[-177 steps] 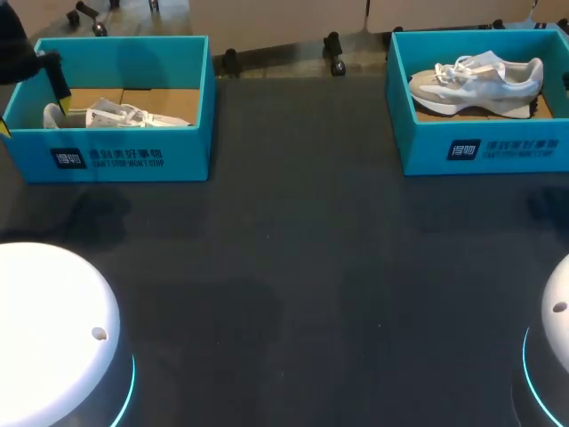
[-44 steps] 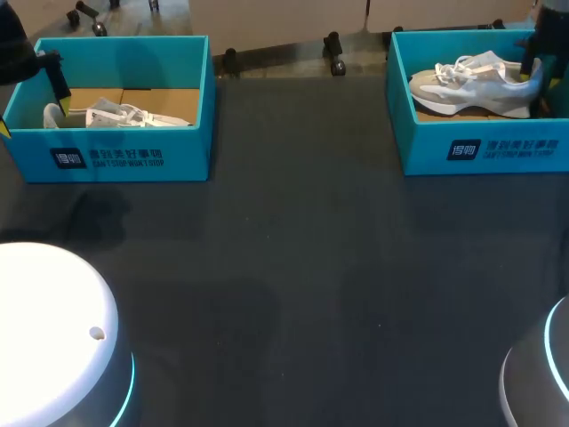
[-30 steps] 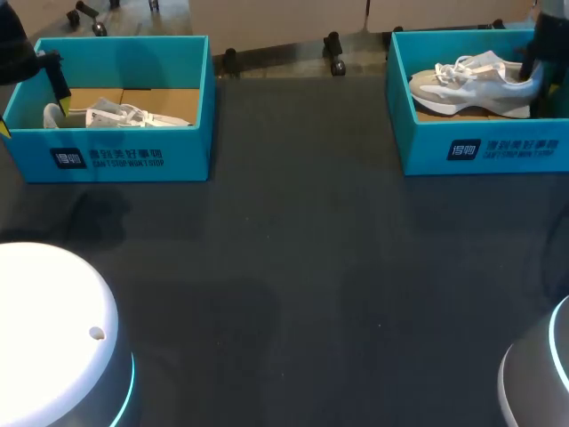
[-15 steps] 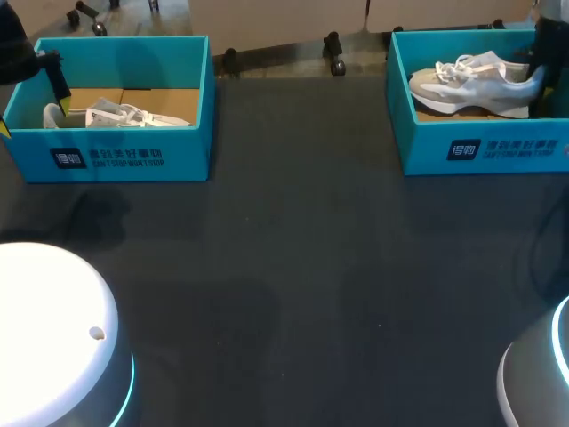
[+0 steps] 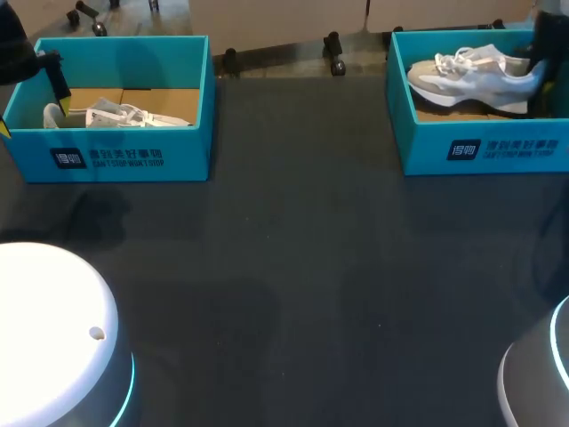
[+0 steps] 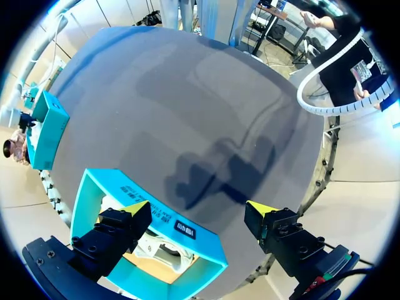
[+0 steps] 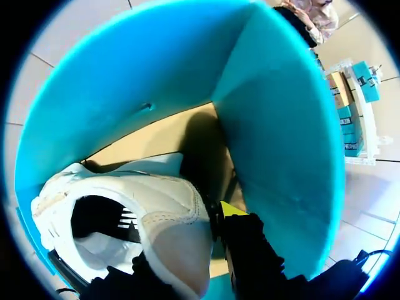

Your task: Take the shoe out of the shoebox, open the shoe tongue, remove and reinsert the insole, then place the shoe into the shoebox

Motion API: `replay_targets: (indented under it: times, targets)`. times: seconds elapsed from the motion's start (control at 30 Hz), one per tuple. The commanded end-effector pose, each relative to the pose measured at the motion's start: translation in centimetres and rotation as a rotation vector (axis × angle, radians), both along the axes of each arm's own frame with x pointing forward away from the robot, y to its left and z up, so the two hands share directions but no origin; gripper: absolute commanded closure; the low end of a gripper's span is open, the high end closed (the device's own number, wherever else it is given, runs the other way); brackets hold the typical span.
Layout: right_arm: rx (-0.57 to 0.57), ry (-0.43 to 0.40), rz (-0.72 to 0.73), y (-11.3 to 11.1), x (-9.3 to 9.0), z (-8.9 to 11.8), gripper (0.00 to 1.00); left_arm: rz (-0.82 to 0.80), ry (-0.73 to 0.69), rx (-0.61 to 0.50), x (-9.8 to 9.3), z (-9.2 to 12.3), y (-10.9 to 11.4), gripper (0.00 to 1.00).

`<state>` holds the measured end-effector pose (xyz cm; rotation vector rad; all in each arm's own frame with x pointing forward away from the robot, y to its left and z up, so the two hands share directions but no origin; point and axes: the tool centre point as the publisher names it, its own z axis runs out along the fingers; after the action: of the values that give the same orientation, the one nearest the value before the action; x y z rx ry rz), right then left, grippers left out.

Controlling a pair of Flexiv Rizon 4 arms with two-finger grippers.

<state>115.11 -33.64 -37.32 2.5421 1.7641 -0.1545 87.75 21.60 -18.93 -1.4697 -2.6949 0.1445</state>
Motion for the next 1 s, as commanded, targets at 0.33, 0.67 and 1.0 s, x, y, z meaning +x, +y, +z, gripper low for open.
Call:
replay_targets:
  times: [0.33, 0.67, 1.0]
  targets:
    - [-0.066, -0.035, 0.019, 0.7, -3.3, 7.4, 1.0, 0.0, 0.001, 0.003, 0.0, 0.0, 0.0, 0.0]
    - [-0.086, -0.06, 0.068, 1.5, -3.7, 11.5, 1.0, 0.0, 0.001, 0.003, 0.0, 0.0, 0.0, 0.0]
    - [-0.126, -0.077, 0.14, 1.8, -4.1, 16.0, 1.0, 0.0, 0.001, 0.003, 0.0, 0.0, 0.0, 0.0]
